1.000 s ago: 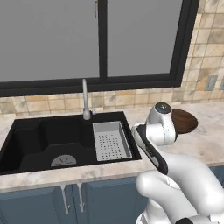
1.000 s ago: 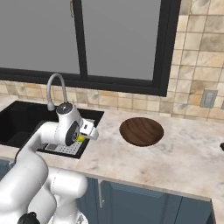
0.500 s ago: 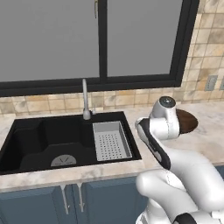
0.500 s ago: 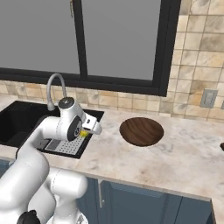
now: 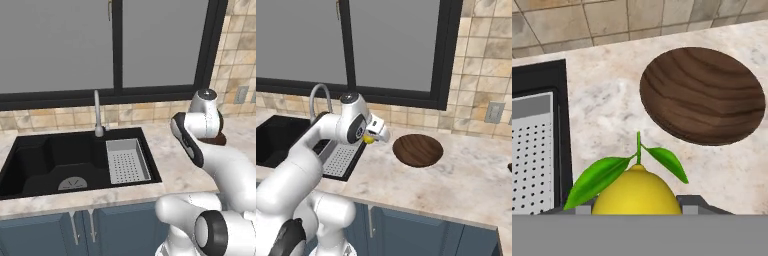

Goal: Pick the kiwis from the cabinet and place them in one bowl. Pick the lemon from the sink and place it in the other bowl.

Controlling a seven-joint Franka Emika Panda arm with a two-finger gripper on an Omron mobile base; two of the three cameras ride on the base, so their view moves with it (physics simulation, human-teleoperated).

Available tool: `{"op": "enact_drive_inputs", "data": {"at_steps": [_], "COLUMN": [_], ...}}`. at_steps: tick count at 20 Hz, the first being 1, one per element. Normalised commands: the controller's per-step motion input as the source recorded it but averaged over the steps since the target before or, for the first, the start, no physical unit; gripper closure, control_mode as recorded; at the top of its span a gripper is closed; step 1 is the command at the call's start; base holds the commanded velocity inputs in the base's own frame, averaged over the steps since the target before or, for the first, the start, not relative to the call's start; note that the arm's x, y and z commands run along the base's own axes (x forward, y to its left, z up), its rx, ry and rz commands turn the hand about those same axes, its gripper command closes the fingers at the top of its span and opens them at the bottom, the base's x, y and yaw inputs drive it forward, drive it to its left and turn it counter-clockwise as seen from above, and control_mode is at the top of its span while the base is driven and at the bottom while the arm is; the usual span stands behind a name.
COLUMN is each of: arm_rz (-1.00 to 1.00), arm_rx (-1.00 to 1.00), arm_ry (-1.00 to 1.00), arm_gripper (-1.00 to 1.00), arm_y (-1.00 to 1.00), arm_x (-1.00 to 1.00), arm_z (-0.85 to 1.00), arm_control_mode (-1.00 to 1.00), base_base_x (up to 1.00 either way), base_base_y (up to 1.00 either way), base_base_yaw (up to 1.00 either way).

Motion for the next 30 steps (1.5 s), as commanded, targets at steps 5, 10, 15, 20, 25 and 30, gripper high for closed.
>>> {"op": "enact_drive_inputs", "data": {"at_steps": [5, 10, 15, 20, 25, 30], "arm_rz": [-0.14, -0.17, -0.09, 0.00, 0.00, 0.01], "arm_rx": [0.00, 0.00, 0.06, 0.21, 0.09, -0.05], "arm_ry": [0.03, 0.00, 0.00, 0.00, 0.03, 0.12], "arm_gripper": [1.00, 1.00, 1.00, 1.00, 1.00, 1.00], "arm_y": [-0.82, -0.89, -0.65, -0.27, -0.06, 0.00], "arm_x": [0.21, 0.11, 0.36, 0.27, 0.42, 0.45], "arm_z": [0.08, -0.08, -0.54, -0.43, -0.17, -0.10], "arm_control_mode": [-1.00, -1.00, -1.00, -1.00, -1.00, -1.00], "base_base_x": [0.00, 0.00, 0.00, 0.00, 0.00, 0.00], "base_base_y": [0.00, 0.00, 0.00, 0.00, 0.00, 0.00], "base_base_yaw": [0.00, 0.00, 0.00, 0.00, 0.00, 0.00]}}
